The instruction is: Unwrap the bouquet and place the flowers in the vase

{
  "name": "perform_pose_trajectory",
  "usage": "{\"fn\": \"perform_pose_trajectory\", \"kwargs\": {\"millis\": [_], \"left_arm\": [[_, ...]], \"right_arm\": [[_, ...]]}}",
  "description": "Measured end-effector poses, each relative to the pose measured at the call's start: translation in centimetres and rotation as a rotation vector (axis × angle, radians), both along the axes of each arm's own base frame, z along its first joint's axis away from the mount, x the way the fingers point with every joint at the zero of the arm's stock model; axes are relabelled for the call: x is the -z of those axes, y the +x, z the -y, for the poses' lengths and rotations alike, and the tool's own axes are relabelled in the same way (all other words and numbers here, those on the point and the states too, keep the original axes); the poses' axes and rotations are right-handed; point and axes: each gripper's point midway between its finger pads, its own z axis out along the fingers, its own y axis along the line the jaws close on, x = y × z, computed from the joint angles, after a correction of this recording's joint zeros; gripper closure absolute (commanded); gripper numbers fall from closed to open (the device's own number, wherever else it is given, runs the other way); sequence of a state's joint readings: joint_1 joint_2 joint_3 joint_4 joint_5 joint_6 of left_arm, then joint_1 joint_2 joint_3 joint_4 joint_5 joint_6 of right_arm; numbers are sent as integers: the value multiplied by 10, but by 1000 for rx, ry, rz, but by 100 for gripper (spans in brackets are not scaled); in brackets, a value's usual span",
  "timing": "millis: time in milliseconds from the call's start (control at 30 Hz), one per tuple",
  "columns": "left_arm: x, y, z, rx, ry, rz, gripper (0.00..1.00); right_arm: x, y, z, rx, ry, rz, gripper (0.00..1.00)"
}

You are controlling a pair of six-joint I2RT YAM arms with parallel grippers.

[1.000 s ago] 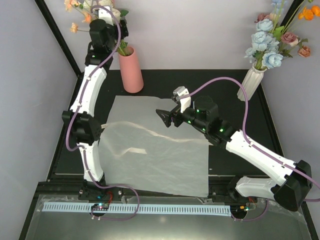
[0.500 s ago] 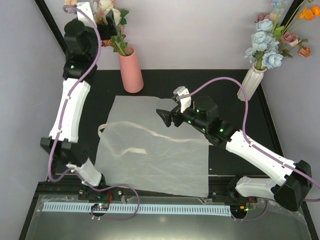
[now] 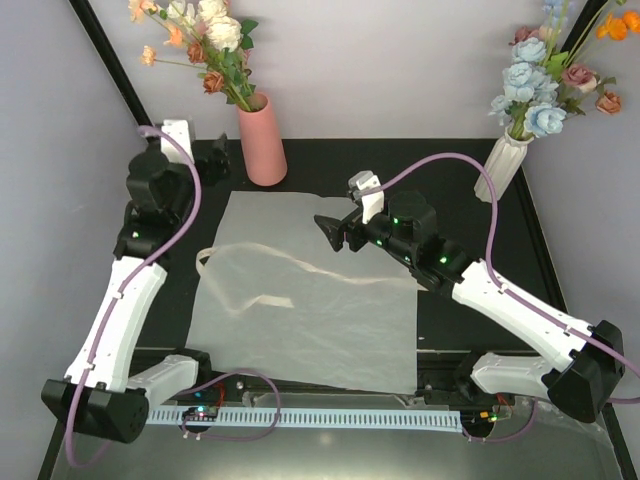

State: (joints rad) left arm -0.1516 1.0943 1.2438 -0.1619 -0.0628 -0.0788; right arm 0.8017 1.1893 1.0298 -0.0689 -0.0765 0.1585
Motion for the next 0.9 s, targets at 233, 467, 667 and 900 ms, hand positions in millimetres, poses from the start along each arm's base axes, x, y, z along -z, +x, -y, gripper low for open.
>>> {"fn": "perform_pose_trajectory", "kwargs": {"millis": [233,467,667,900], "left_arm": [[126,-12,-7,-38,120,-206,1],[245,-34,-12,-39,208,-331,1],[263,-38,-15,-57,214,-257,1],[288,-34,-19,-87,213,-237,1]], "right_arm": [[0,9,8,64,-7,10,0],[4,21,13,133,-27,25,0],[36,44,32,247,-128,33,0],[90,56,99,425,-216,53,0]]}}
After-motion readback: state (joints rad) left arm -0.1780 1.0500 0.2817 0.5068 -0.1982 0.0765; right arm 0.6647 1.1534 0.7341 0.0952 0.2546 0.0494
